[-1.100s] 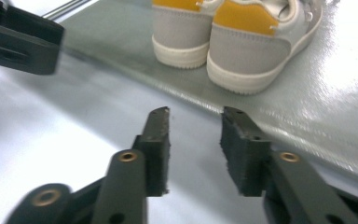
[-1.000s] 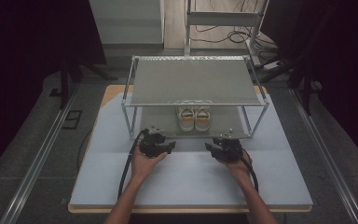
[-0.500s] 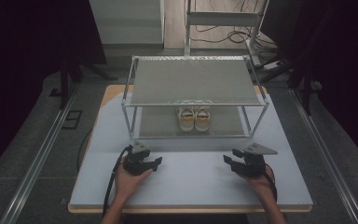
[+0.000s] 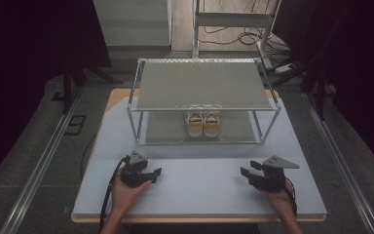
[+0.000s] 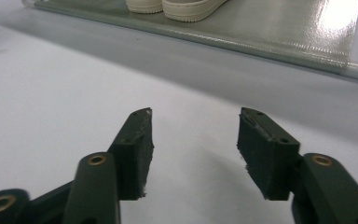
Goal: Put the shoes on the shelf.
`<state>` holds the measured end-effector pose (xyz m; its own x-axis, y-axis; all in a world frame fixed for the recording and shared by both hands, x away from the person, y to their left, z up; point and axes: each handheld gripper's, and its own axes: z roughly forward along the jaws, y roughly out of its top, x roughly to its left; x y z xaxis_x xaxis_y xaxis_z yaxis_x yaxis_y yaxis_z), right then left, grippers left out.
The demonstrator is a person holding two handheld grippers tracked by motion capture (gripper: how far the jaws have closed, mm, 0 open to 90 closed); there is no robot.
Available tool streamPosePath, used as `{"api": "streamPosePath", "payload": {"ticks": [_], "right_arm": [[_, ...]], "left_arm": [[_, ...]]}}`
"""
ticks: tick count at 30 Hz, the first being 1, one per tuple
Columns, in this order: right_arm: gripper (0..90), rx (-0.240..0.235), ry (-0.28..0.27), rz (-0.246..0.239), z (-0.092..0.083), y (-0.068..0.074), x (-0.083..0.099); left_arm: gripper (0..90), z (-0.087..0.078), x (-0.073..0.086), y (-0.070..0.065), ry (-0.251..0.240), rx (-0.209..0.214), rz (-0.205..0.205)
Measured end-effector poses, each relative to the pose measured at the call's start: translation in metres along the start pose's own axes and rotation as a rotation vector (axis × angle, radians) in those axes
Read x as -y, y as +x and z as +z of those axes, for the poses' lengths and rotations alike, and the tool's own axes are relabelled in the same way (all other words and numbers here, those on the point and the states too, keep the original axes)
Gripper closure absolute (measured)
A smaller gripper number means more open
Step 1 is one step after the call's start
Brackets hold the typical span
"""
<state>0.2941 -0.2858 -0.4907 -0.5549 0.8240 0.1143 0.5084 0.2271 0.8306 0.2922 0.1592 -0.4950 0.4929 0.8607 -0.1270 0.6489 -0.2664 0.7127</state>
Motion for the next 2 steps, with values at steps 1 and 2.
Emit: {"api": "streamPosePath", "payload": {"ticks": [1, 2], "right_arm": [[40.1, 0.006, 0.008, -0.011, 0.0018, 0.001, 0.0002], [38.8, 0.008, 0.015, -0.01, 0.0023, 0.0009, 0.0001]], "left_arm": [[32.6, 0.0014, 0.0008, 0.0012, 0.006, -0.016, 0.002], [31.4, 0.0014, 0.0008, 0.0012, 0.006, -0.016, 0.002]]}}
